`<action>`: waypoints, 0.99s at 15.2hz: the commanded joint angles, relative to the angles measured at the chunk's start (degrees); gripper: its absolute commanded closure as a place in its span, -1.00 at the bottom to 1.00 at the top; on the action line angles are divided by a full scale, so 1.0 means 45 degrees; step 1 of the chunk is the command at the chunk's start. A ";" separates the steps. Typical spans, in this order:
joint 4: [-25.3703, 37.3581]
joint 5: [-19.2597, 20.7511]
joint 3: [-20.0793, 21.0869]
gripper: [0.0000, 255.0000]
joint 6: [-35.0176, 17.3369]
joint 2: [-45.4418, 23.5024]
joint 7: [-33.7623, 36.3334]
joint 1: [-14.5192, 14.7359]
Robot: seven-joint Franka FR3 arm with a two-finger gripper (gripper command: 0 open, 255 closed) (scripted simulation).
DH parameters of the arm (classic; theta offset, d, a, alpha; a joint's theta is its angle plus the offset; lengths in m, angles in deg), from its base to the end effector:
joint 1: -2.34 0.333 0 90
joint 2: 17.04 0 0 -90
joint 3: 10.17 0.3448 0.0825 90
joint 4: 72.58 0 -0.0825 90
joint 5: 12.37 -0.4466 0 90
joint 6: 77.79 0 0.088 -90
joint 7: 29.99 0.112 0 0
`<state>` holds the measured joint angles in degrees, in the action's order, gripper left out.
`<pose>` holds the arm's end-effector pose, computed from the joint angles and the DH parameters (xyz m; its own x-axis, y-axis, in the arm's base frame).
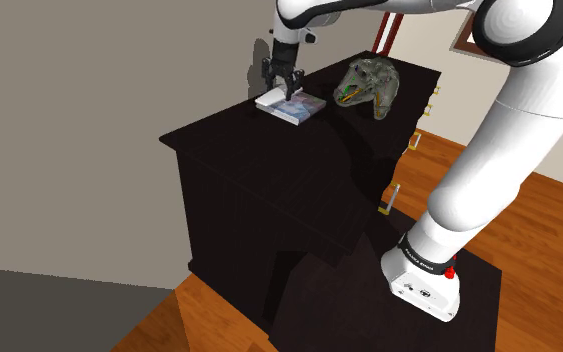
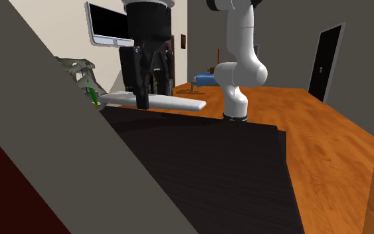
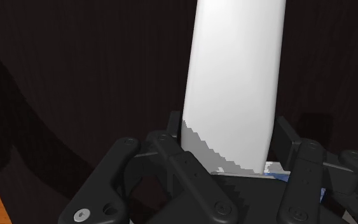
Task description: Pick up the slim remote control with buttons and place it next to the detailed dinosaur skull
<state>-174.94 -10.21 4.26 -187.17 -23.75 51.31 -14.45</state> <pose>0.6584 -0.0356 0.4887 0.1209 -0.9926 0.0079 -0.9926 -0.1209 -0.0081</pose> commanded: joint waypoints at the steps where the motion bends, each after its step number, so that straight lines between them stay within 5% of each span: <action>1: 0.0298 -0.0017 0.0009 1.00 0.0353 0.0054 -0.0002 0.0007; 15: 0.2713 -0.0029 0.0035 1.00 0.2756 0.0042 -0.0027 0.0042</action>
<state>-163.63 -10.37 4.40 -175.55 -23.44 51.16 -14.30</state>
